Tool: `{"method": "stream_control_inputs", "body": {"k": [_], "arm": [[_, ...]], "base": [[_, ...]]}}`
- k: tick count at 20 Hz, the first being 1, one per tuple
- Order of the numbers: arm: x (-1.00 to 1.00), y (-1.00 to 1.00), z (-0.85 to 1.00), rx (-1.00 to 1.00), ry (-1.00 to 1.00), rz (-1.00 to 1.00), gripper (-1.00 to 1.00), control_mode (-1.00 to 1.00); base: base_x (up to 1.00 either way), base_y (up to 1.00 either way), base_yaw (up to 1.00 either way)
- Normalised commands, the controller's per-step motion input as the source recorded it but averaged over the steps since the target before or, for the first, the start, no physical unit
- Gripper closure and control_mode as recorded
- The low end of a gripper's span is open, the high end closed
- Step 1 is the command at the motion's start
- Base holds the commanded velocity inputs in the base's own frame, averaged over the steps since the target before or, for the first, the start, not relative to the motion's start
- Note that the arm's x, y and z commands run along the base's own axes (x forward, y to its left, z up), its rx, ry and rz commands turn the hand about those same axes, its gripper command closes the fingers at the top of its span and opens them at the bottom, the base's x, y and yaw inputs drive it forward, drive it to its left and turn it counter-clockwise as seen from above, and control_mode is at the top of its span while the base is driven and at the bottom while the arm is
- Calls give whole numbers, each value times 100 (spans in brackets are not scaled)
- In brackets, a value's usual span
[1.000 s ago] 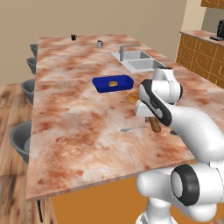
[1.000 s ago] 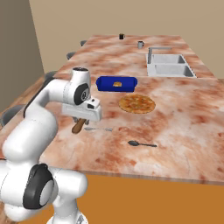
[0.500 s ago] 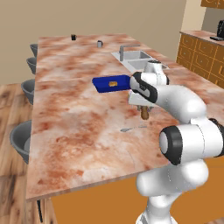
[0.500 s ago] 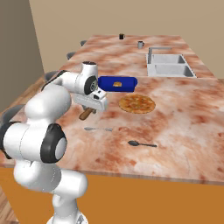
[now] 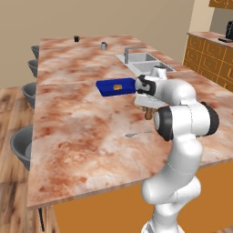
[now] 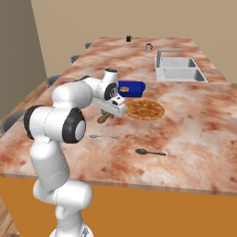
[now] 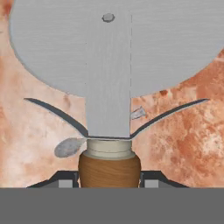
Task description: Take the pizza cutter from the drawer on the left and place it on the dining counter for cutting.
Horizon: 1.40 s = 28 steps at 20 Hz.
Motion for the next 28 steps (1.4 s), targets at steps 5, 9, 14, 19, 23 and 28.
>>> {"method": "stream_control_inputs", "body": {"k": [5,9,14,19,23,28], "arm": [[62,-26,-26,3,0,-28,100,-100],[60,-4,0,0,6,-35,100,-100],[39,-11,-15,0,17,-34,100,-100],[14,-29,-43,0,17,-25,100,-100],[13,-20,-39,0,8,-24,100,-100],[19,-16,-36,0,3,-21,100,-100]], "base": [[0,0,0],[0,0,0],[0,0,0],[0,0,0],[0,0,0],[0,0,0]]}}
